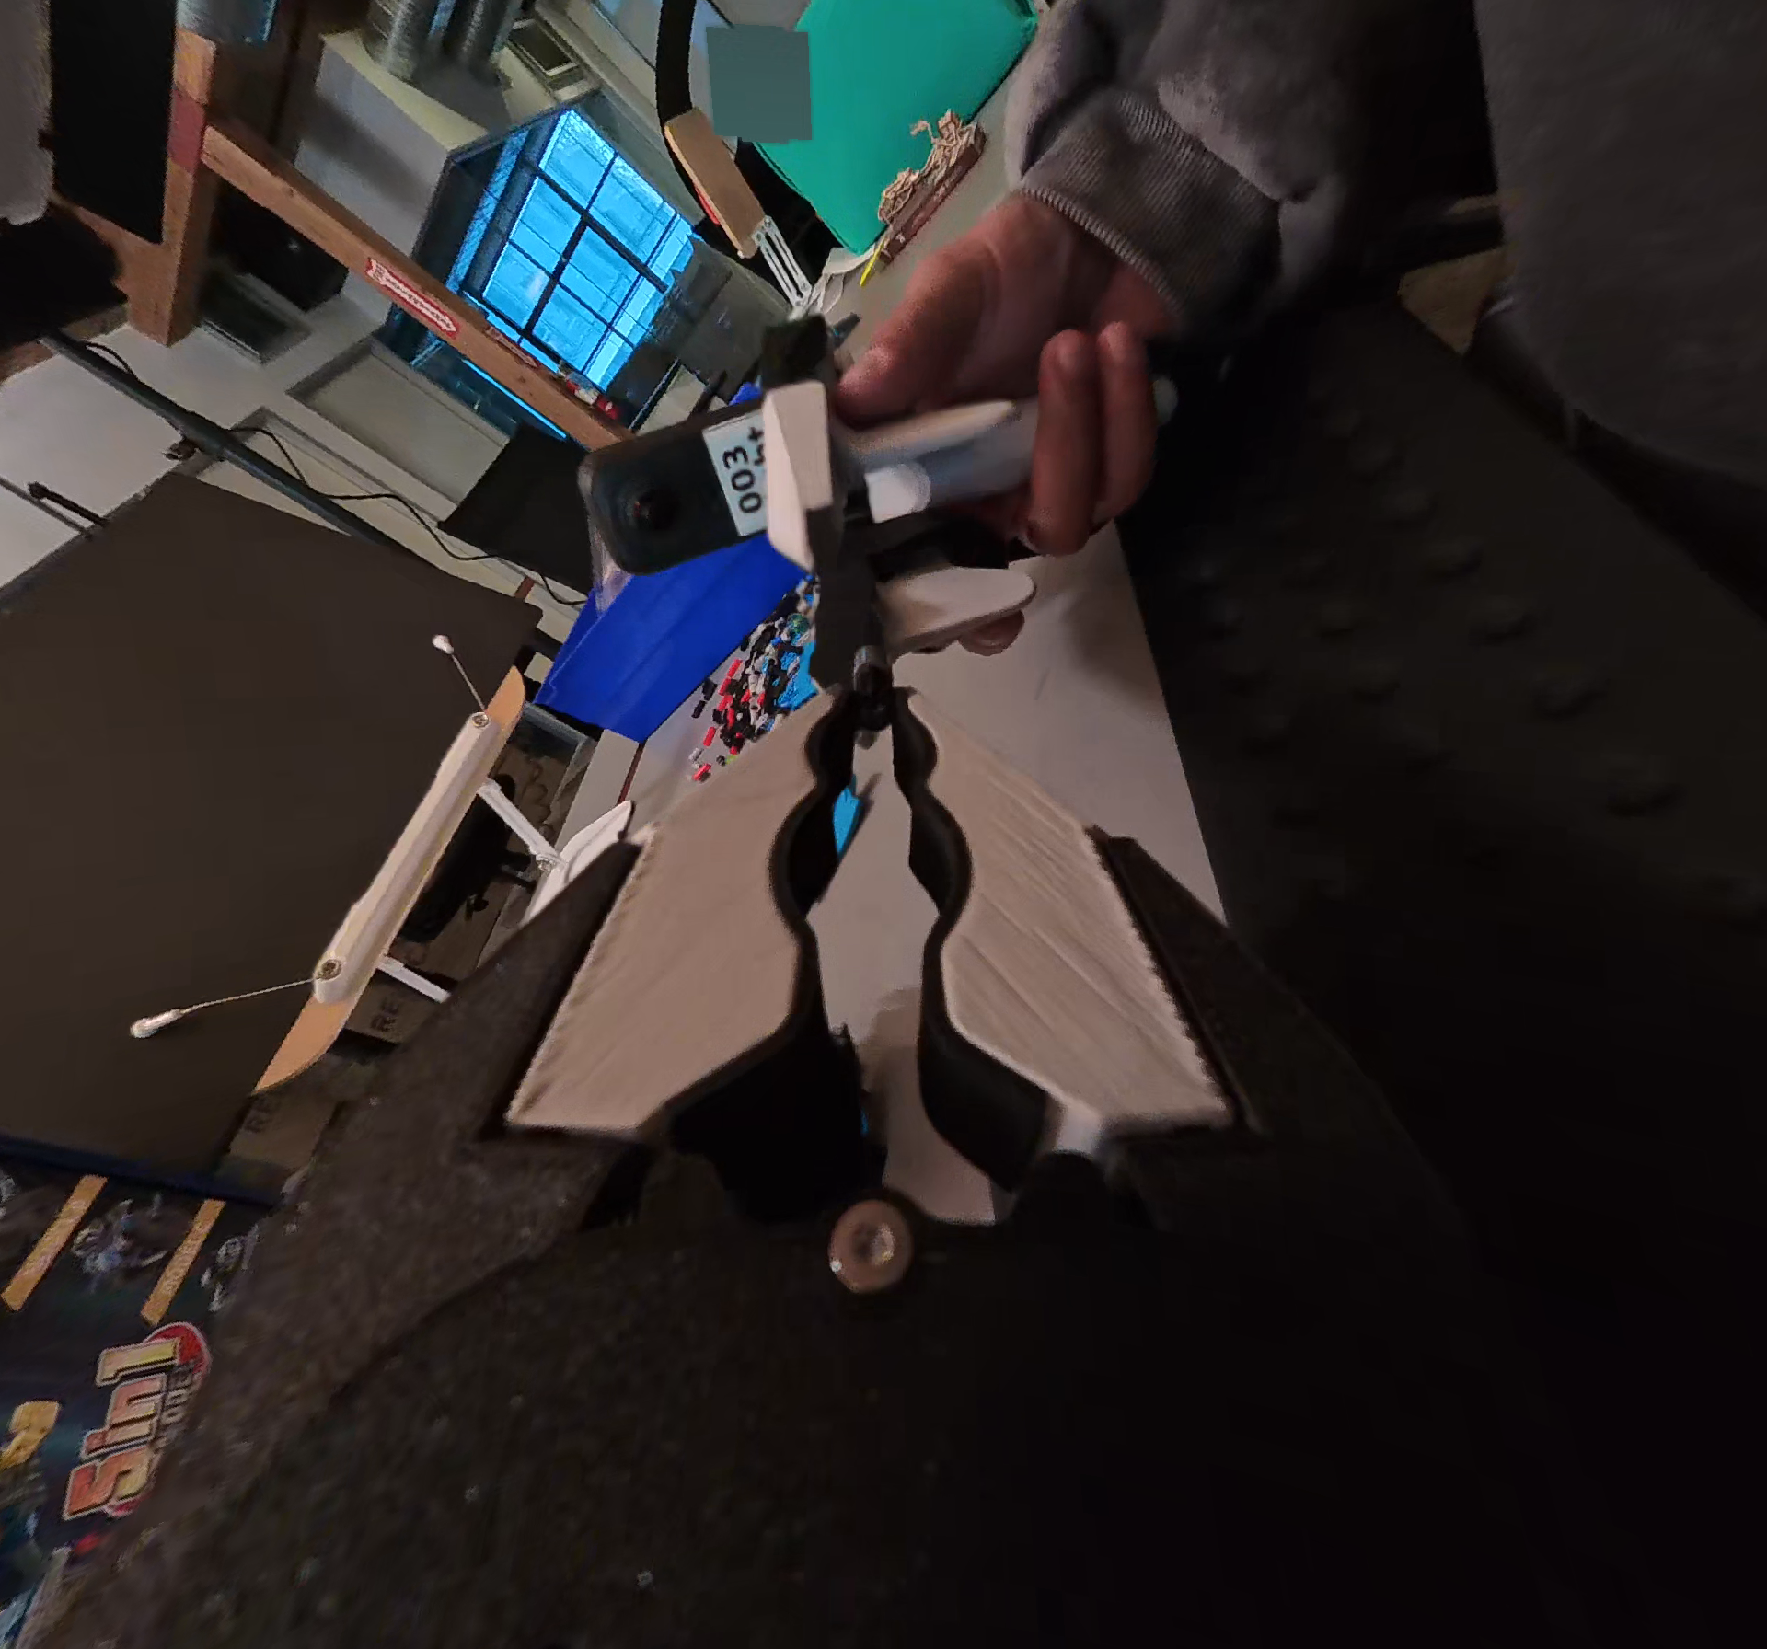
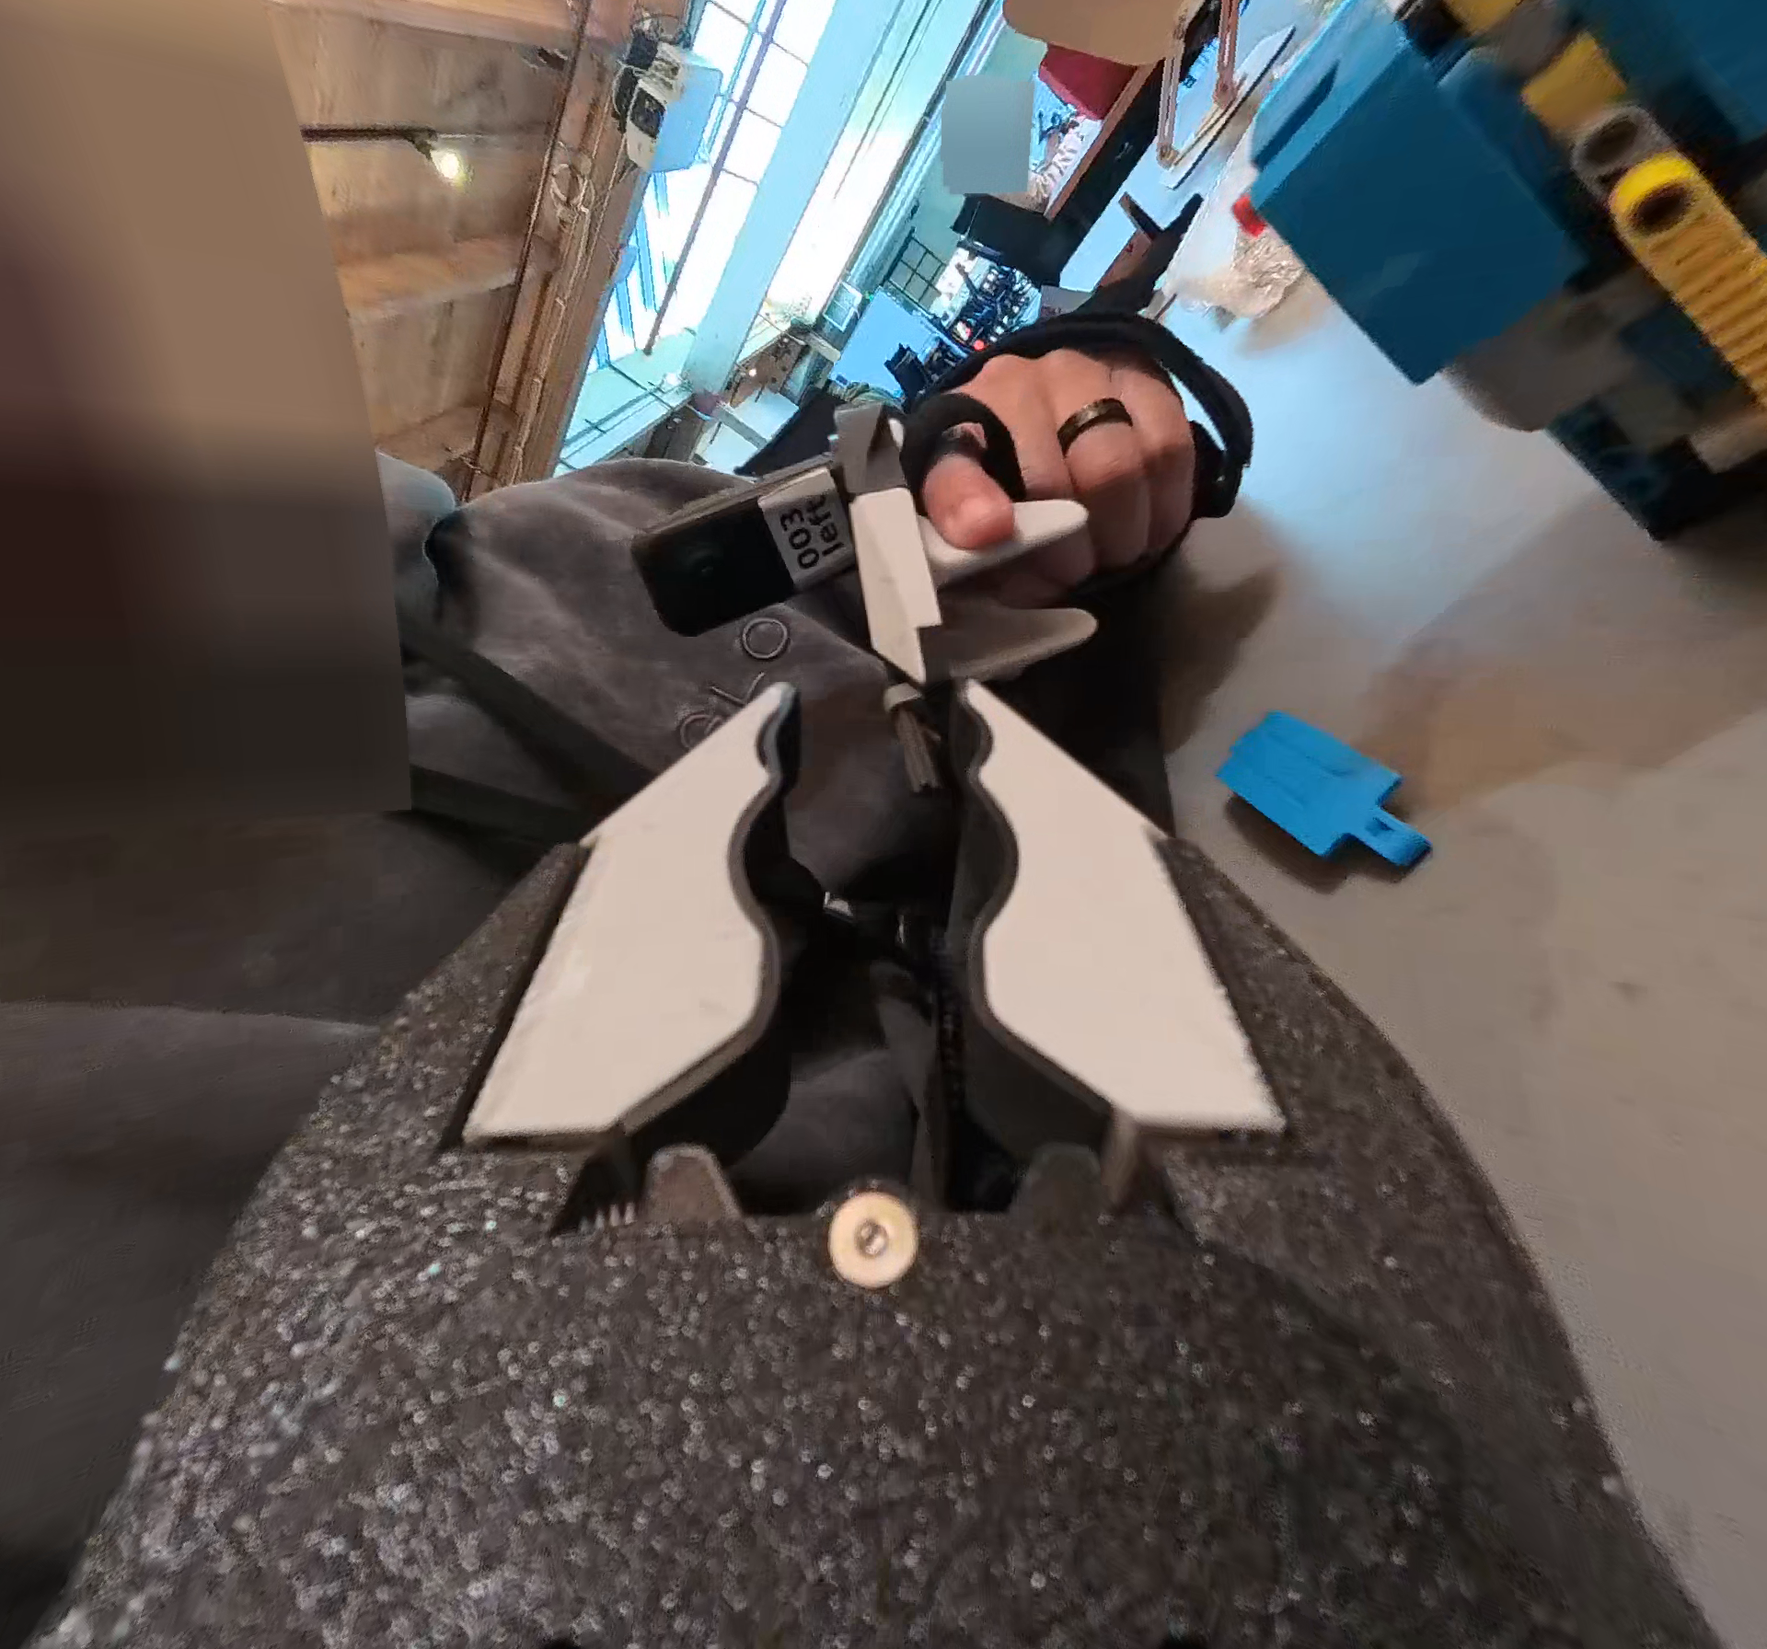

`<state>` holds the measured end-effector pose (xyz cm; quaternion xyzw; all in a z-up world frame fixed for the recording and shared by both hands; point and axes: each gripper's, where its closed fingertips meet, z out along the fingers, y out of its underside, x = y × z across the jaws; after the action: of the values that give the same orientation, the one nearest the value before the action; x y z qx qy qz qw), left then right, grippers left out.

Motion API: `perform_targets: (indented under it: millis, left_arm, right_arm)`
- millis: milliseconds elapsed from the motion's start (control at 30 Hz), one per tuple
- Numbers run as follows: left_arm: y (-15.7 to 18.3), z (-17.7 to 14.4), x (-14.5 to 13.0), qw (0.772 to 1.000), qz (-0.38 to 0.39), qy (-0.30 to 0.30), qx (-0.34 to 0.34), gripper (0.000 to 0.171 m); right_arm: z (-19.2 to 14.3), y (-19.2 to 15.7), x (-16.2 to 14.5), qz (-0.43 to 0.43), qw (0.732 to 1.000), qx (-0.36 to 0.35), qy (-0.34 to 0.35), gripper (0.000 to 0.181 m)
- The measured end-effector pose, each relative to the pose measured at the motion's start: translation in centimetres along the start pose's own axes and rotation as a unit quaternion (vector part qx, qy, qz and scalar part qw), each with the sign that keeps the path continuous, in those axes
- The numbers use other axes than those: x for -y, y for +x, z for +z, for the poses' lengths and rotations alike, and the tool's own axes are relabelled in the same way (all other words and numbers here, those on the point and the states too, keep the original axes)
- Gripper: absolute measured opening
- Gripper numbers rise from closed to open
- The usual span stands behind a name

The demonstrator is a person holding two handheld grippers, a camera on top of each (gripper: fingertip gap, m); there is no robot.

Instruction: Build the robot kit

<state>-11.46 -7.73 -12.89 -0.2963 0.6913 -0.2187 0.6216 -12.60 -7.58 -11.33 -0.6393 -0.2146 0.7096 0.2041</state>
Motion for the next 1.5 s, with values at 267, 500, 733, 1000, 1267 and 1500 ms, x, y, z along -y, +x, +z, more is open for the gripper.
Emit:
perform_targets:
  millis: [267,500,733,1000,1267,1500]
  left_arm:
    - [0.0,-0.2,0.7,1.0,-0.012,0.018,0.002,0.007]
    - [-0.5,-0.3,1.0,0.999,-0.027,0.019,0.017,0.007]
    - [-0.6,-0.3,1.0,0.999,-0.035,0.022,0.016,0.007]
    - [-0.6,-0.2,0.8,0.999,-0.051,0.009,0.017,0.007]
    - [3.2,-5.4,-6.3,0.949,-0.239,-0.108,-0.175,0.023]
    - [5.0,-7.0,-9.7,0.928,-0.205,-0.182,-0.253,0.023]
  right_arm:
    - [0.7,0.0,-0.2,-0.025,1.0,-0.01,0.002,0.017]
    - [0.8,0.0,-0.4,-0.026,1.0,-0.009,-0.001,0.018]
    - [0.8,-0.2,-0.5,-0.036,0.999,-0.006,0.0,0.016]
    - [0.8,-0.1,-0.2,-0.045,0.999,-0.015,0.011,0.014]
    - [-1.1,5.0,-2.1,-0.289,0.903,-0.276,-0.157,0.015]
    - [1.2,8.4,-2.7,-0.319,0.867,-0.309,-0.225,0.015]
